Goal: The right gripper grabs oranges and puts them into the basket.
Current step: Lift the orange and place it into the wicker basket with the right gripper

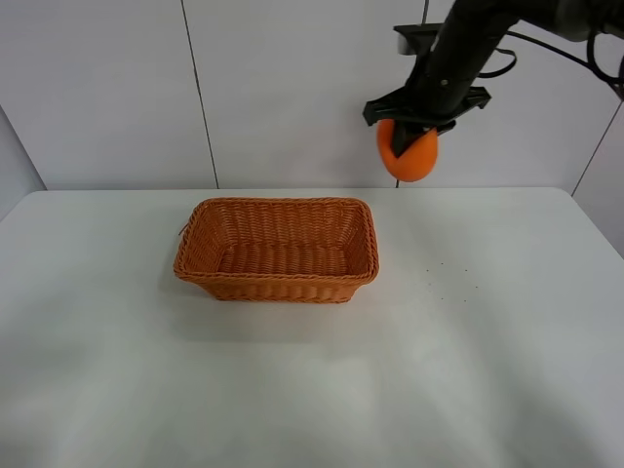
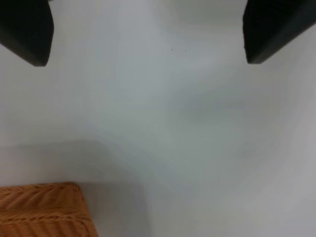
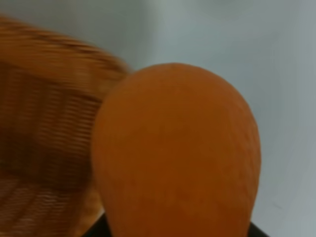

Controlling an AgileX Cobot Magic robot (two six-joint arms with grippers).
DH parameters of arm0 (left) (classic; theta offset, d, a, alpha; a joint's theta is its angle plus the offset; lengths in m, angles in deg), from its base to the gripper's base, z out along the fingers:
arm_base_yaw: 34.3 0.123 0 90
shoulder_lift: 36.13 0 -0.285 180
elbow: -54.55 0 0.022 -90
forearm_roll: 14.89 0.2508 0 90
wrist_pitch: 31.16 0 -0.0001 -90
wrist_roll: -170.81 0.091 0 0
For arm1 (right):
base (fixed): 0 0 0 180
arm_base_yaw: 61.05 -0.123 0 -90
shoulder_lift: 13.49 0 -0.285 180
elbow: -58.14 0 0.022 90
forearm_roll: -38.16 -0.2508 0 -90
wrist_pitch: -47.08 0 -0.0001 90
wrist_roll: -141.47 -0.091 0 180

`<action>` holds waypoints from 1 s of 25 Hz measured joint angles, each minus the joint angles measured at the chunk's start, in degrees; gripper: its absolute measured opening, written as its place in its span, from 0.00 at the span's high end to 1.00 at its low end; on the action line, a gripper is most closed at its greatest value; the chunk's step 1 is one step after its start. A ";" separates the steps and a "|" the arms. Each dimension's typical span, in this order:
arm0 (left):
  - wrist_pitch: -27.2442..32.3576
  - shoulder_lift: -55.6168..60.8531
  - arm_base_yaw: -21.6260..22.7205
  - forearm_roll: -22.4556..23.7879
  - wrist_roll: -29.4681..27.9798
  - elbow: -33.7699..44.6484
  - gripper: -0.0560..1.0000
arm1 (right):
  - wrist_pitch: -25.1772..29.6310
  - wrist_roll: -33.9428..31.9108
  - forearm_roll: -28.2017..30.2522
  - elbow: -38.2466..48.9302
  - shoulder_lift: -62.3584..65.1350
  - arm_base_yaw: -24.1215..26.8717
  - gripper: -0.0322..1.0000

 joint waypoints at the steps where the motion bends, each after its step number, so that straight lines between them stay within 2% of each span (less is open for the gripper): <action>1: 0.00 0.00 0.00 0.00 0.00 0.00 0.11 | -0.67 0.00 0.00 -0.07 0.00 -1.63 0.80; 6: 0.00 0.00 0.00 0.00 0.00 0.00 0.11 | -5.45 0.00 0.31 -0.29 -1.78 -10.09 0.80; 10: 0.00 0.00 0.00 0.00 0.00 0.00 0.11 | -9.20 -0.06 1.16 -0.29 -5.51 -14.11 0.80; 16: 0.00 0.00 0.00 0.00 0.00 0.00 0.11 | -15.19 -0.44 1.54 -0.29 -13.90 -16.13 0.80; 23: 0.00 0.00 0.00 0.00 0.00 0.00 0.11 | -15.75 -0.44 1.60 -0.29 -20.05 -16.13 0.80; 25: 0.00 0.00 0.00 0.00 0.00 0.00 0.11 | -15.81 -0.87 1.60 -0.29 -20.04 -16.13 0.70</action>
